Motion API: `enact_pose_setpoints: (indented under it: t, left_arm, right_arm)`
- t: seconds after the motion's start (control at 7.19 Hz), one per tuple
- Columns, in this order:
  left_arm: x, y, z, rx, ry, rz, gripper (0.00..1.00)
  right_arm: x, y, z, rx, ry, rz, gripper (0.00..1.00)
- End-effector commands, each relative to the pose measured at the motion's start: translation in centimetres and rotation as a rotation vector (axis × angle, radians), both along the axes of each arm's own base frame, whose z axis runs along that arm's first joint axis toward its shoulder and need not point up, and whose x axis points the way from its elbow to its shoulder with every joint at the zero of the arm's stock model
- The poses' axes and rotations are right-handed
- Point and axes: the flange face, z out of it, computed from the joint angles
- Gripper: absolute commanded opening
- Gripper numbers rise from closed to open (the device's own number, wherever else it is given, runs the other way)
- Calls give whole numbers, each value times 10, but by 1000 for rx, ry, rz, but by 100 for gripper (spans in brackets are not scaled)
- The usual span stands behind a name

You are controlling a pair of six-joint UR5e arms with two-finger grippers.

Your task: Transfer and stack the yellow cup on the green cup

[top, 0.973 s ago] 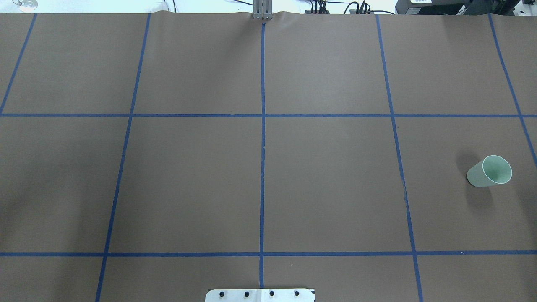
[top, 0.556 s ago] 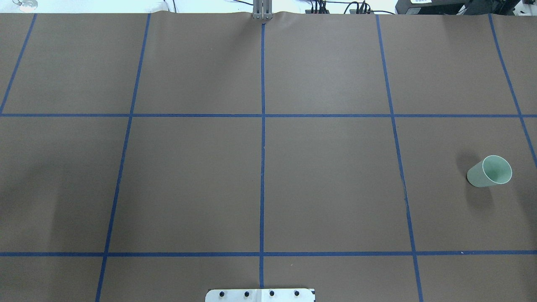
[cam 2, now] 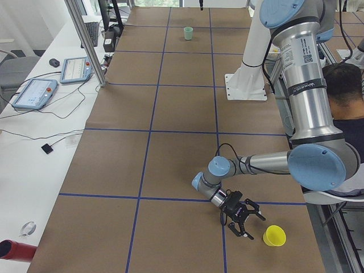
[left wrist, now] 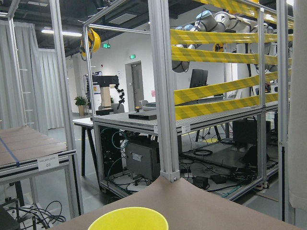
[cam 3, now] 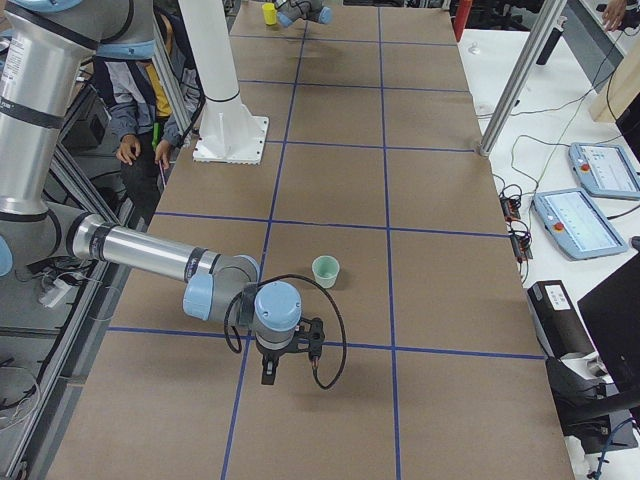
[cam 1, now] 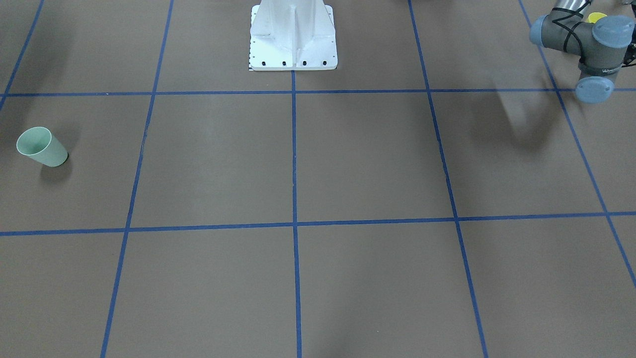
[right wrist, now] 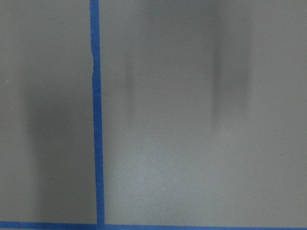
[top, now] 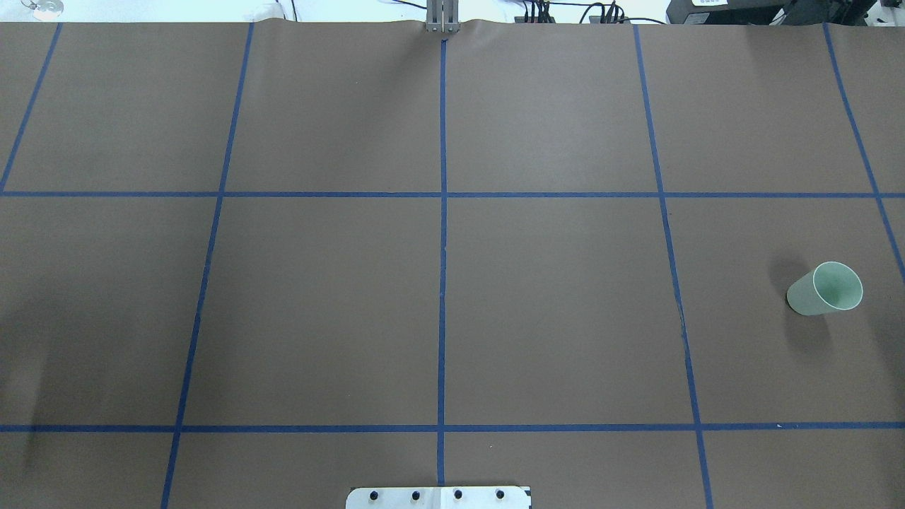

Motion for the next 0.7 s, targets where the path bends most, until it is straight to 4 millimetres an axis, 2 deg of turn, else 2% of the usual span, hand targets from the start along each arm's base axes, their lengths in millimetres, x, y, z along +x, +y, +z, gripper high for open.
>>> enact_pose_setpoints:
  t: [0.0,0.56]
  left_arm:
    - [11,8,2,-48,32,-66,100]
    - [10,15,21,-61,48,-88,100]
  right_arm:
    - [0,-3,-3,9,0,0,100]
    - [0,-4,-5,25,-2,-8,100]
